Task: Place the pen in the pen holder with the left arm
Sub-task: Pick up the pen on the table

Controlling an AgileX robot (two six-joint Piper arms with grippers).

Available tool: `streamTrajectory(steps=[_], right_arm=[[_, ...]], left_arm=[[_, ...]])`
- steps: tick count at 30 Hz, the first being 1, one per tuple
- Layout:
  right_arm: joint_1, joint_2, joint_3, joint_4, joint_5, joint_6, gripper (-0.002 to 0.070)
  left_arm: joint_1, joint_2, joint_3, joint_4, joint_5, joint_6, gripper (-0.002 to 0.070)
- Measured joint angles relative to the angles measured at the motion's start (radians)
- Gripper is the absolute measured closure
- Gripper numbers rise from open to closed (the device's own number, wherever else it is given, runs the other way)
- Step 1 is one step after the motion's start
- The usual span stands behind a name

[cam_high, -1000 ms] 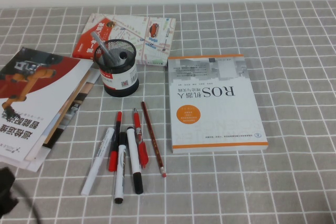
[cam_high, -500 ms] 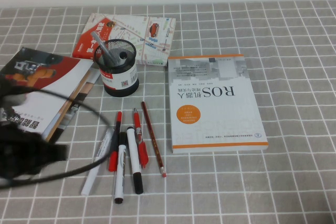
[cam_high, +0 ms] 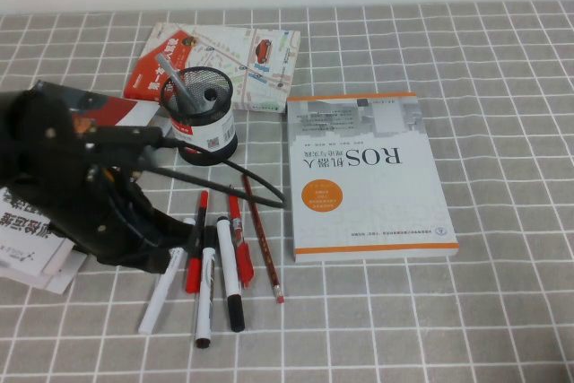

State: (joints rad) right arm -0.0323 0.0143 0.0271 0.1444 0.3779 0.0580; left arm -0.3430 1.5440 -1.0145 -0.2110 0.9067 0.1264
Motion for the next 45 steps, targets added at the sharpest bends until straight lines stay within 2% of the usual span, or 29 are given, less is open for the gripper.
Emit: streamTrajectory(steps=[6,11,13,18,23,40,42,45], right_arm=[[0.0,0.0,0.0,0.0,0.0,0.0,0.0691],[0.0,0.0,0.0,0.0,0.0,0.0,0.0691],[0.0,0.0,0.0,0.0,0.0,0.0,0.0691],[0.0,0.0,0.0,0.0,0.0,0.0,0.0691],[0.0,0.0,0.0,0.0,0.0,0.0,0.0691],[0.0,0.0,0.0,0.0,0.0,0.0,0.0691],[0.0,0.0,0.0,0.0,0.0,0.0,0.0691],[0.0,0.0,0.0,0.0,0.0,0.0,0.0691]], left_arm=[[-0.004,0.047,-0.028,0.029,0.001,0.012,0.0678],[-0.004,0.062,-0.038,0.033,-0.022,0.103,0.0669],[-0.004,0.077,-0.04,0.035,-0.029,0.119,0.064],[-0.006,0.128,-0.04,0.035,-0.036,0.124,0.0512],[-0.006,0.179,-0.04,0.055,-0.04,0.085,0.0472],[-0.006,0.25,-0.051,0.099,-0.071,0.072,0.0469],[-0.006,0.252,-0.053,0.103,-0.069,0.072,0.0484],[-0.006,0.254,-0.059,0.11,-0.06,0.07,0.0556]])
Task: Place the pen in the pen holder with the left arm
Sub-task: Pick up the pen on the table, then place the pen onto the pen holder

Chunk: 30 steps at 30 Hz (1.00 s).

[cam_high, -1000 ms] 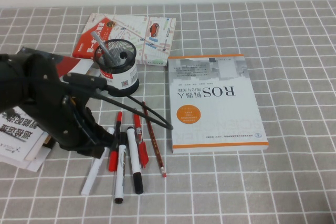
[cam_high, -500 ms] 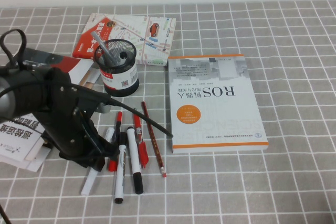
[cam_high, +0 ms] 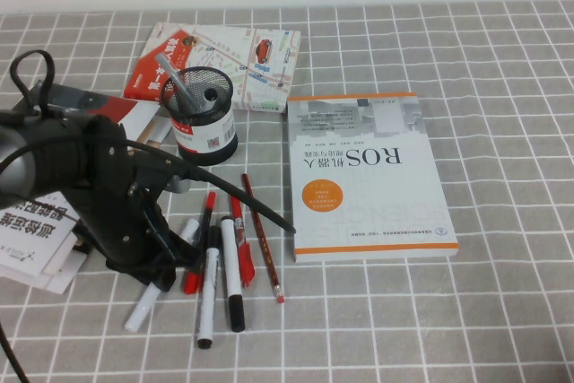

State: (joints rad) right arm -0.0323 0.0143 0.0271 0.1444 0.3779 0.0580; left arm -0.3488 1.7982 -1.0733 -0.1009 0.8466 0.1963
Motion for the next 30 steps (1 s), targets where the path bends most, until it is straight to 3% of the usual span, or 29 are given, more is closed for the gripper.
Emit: streamTrajectory(steps=[16,22,30], right_arm=[[0.0,0.0,0.0,0.0,0.0,0.0,0.0691],[0.0,0.0,0.0,0.0,0.0,0.0,0.0691],[0.0,0.0,0.0,0.0,0.0,0.0,0.0691]], left_arm=[[0.0,-0.117,0.016,-0.013,-0.06,0.013,0.0568],[0.0,-0.331,0.072,-0.062,-0.259,0.027,0.0568],[0.0,-0.48,0.227,-0.116,-0.728,0.041,0.0568]])
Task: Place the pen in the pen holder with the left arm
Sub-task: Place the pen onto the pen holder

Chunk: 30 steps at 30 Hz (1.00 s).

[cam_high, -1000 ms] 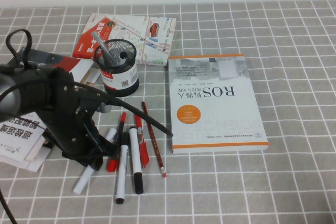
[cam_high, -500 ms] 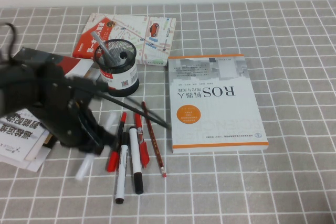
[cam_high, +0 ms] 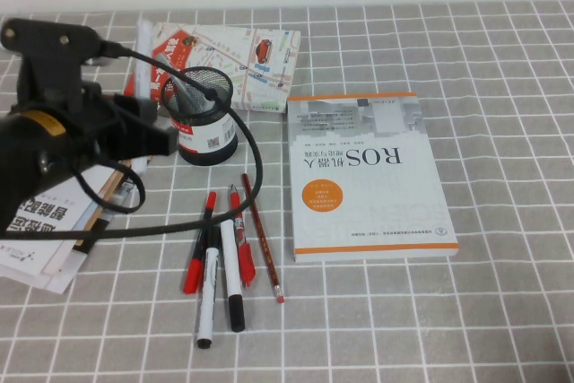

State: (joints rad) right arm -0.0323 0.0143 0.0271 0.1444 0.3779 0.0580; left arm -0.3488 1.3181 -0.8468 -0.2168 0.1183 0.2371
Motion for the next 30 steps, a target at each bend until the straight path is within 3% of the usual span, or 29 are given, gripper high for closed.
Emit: streamTrajectory(steps=[8,22,30], right_arm=[[0.0,0.0,0.0,0.0,0.0,0.0,0.0691],[0.0,0.0,0.0,0.0,0.0,0.0,0.0691],[0.0,0.0,0.0,0.0,0.0,0.0,0.0691]], left_arm=[[0.0,0.025,0.015,-0.003,-0.217,0.002,0.0568],[0.0,0.108,0.025,0.013,-0.406,-0.066,0.0568],[0.0,0.246,0.041,0.292,-0.774,-0.348,0.0568]])
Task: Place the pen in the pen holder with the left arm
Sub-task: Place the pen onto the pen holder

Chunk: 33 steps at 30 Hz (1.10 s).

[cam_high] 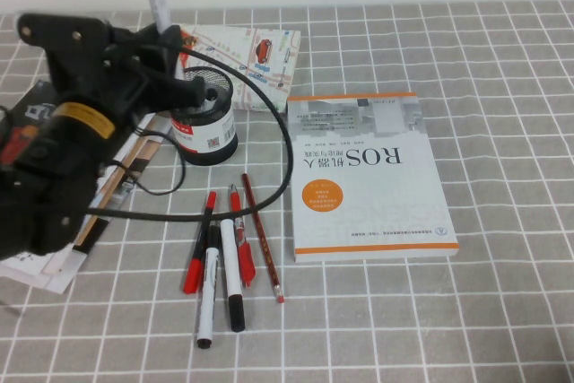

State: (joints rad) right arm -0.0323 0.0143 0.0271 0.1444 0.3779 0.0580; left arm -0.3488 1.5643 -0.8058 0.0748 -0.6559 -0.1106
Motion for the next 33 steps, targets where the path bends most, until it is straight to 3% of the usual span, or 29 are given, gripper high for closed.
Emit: streamTrajectory(steps=[8,26,33], right_arm=[[0.0,0.0,0.0,0.0,0.0,0.0,0.0691],[0.0,0.0,0.0,0.0,0.0,0.0,0.0691],[0.0,0.0,0.0,0.0,0.0,0.0,0.0691]], left_arm=[[0.0,0.183,-0.072,0.016,-0.158,-0.035,0.0568],[0.015,0.335,-0.191,0.031,-0.121,-0.033,0.0566],[0.021,0.339,-0.191,0.032,-0.108,-0.029,0.0491]])
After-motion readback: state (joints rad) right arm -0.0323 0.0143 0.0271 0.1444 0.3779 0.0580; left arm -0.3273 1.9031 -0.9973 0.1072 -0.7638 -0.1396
